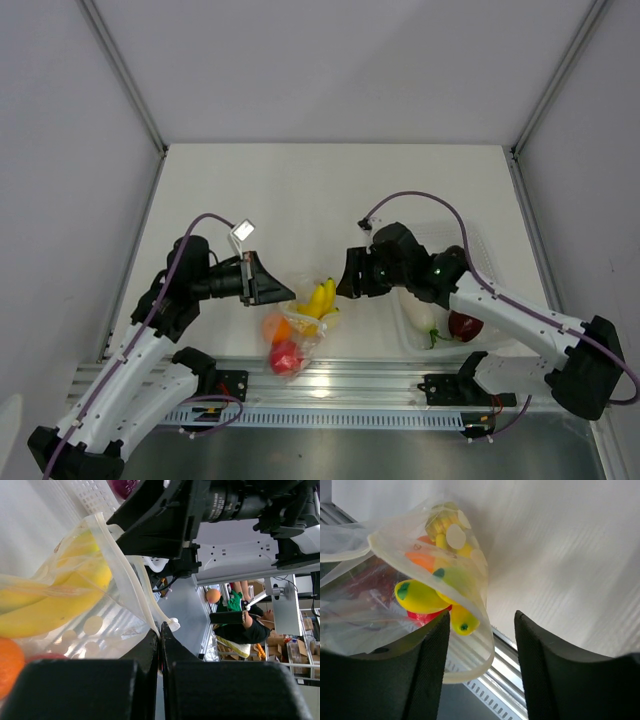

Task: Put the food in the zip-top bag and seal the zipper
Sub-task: Adjust the zipper food storage bag at the center of the board.

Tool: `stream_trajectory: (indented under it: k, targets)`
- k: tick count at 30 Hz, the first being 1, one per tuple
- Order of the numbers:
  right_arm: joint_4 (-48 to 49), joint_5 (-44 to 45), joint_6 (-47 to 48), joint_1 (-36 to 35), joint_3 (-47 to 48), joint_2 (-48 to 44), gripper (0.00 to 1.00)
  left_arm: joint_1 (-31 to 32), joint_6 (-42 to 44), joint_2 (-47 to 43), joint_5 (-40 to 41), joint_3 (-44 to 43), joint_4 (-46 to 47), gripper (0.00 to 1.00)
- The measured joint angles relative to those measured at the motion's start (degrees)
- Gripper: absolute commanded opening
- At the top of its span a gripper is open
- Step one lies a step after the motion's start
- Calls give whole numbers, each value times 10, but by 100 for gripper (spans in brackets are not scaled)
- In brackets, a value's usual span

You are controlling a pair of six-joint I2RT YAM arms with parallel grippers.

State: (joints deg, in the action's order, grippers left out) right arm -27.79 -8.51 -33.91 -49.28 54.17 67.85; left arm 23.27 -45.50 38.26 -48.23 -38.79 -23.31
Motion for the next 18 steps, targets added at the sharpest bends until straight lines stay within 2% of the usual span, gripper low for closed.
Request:
stream_trajectory:
  k: [1,4,5,11,18]
  targets:
    - [10,-5,5,0,0,10,48,0,0,-1,0,0,0,1]
    - [27,-15,21,0,1,41,7,0,0,-4,0,0,0,1]
    - [32,-17,27,0,1,53,0,0,0,-5,0,0,0,1]
    - [8,9,36,-13,44,90,0,0,4,-5,3,0,-7,0]
    - [-24,56,71,-54,236,90,0,0,4,28,16,-17,-2,1]
